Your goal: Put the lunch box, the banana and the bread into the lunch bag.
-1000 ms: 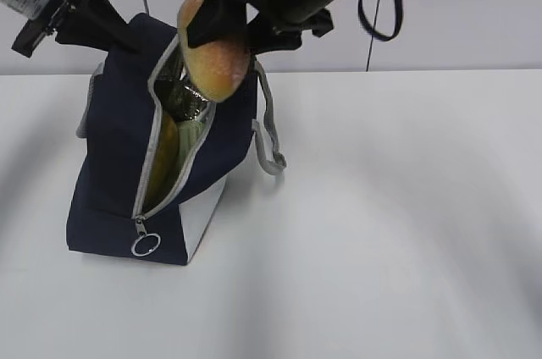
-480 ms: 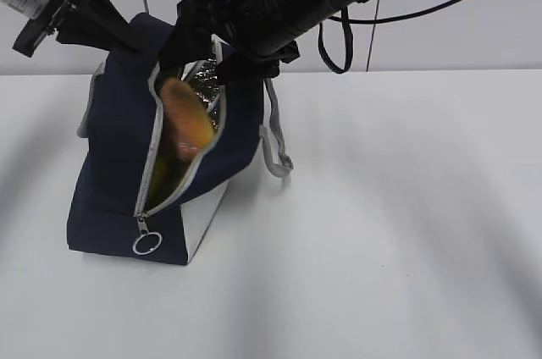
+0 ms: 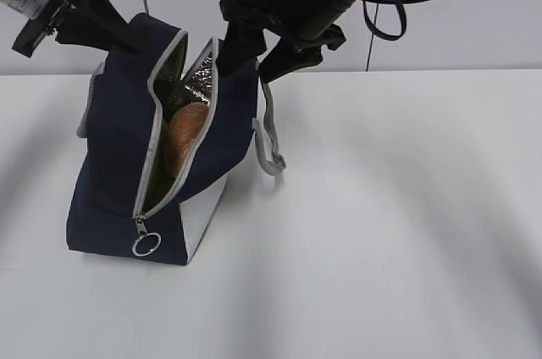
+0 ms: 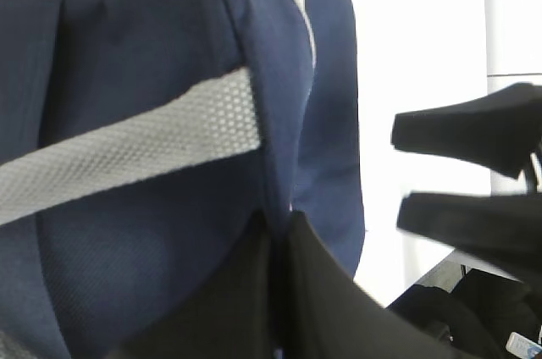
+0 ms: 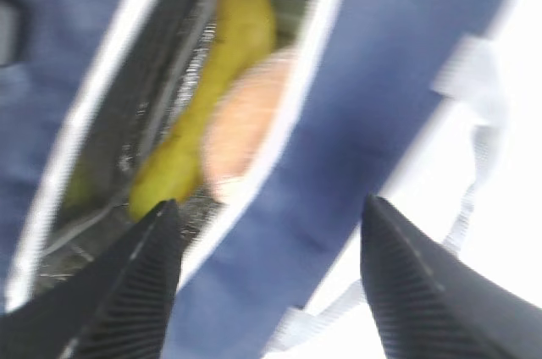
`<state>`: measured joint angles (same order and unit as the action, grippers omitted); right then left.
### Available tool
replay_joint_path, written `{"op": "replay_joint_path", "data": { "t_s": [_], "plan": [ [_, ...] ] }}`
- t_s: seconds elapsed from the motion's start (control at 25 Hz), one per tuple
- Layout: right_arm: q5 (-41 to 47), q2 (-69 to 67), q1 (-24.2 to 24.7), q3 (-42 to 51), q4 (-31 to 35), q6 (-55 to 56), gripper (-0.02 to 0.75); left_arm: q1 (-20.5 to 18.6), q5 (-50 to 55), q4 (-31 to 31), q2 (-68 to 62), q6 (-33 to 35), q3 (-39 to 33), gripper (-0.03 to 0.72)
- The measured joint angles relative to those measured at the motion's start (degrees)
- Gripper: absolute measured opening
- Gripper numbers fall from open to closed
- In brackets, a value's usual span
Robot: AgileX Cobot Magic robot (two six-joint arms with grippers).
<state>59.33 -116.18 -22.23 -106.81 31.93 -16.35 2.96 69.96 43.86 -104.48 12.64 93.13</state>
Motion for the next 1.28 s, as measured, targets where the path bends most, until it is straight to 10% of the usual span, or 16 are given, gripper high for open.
{"op": "replay_joint_path", "data": {
  "t_s": [0.72, 1.04, 1.28],
  "plan": [
    [-0.2, -5.0, 2.7, -0.3, 0.5, 3.3, 0.425, 0.0, 0.0, 0.0, 0.0, 0.1, 0.0, -0.001],
    [-2.1, -6.6, 2.6, -0.5, 6.0, -0.6, 0.024, 0.0, 0.0, 0.0, 0.0, 0.1, 0.0, -0.001],
    [2.5, -6.6, 2.5, -7.7, 3.8, -1.1, -0.005, 0.0, -0.3, 4.6, -0.2, 2.3, 0.0, -0.001]
  ]
}}
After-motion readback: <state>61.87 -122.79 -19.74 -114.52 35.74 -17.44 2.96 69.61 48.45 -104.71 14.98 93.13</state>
